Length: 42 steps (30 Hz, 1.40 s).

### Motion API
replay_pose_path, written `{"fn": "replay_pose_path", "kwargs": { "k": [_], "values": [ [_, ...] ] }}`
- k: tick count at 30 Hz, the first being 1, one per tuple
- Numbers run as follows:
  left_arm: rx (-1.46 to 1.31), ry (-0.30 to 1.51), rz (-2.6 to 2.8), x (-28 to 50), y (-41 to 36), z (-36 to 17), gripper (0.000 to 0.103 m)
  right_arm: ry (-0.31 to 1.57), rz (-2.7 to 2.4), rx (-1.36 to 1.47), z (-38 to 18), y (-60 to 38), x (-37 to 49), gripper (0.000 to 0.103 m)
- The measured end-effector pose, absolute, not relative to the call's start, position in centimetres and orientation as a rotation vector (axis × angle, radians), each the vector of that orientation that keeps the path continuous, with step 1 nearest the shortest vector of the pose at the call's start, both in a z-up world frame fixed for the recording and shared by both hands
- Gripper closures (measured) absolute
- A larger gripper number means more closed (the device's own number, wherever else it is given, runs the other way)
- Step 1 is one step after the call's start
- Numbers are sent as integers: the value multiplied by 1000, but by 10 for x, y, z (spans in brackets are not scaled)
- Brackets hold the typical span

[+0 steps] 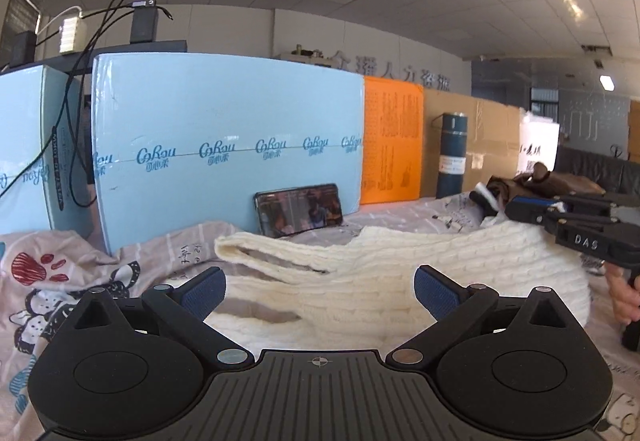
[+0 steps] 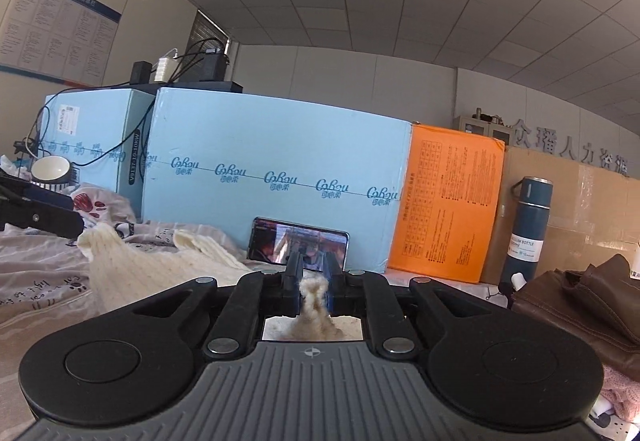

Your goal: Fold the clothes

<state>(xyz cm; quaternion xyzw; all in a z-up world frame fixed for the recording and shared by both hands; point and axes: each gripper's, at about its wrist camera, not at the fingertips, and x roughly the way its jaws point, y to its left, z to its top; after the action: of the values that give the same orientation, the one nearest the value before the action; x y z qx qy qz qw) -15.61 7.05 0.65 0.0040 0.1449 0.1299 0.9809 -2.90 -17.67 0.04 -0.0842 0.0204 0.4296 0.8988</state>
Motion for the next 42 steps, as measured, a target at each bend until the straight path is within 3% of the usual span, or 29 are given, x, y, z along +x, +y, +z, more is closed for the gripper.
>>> {"fn": "replay_pose_path", "kwargs": {
  "k": [5,7,8,9,13,21,25,31,42],
  "values": [
    [85,425,310,-121,62,-8,1,158,855,-187,-7,-170,-13,92],
    [109,476,312,-112,61,-14,1,205,838,-212,-8,-167,-10,80],
    [109,505,306,-108,61,-16,1,231,826,-234,-9,-166,-10,59],
    [108,527,302,-104,62,-18,1,237,827,-239,-9,-166,-10,52],
    [99,560,296,-94,65,-22,1,236,810,-227,-5,-169,-18,34],
    [-95,453,267,-129,85,-4,0,303,906,-161,-3,-170,-34,33],
    [-463,399,267,-156,119,7,0,384,971,-55,-2,-174,-36,33],
    [-1013,448,213,-149,162,-27,1,534,1099,148,-1,-164,-25,31],
    [-919,432,234,-88,157,-39,1,602,1112,164,-21,-156,-16,26]
  ]
}}
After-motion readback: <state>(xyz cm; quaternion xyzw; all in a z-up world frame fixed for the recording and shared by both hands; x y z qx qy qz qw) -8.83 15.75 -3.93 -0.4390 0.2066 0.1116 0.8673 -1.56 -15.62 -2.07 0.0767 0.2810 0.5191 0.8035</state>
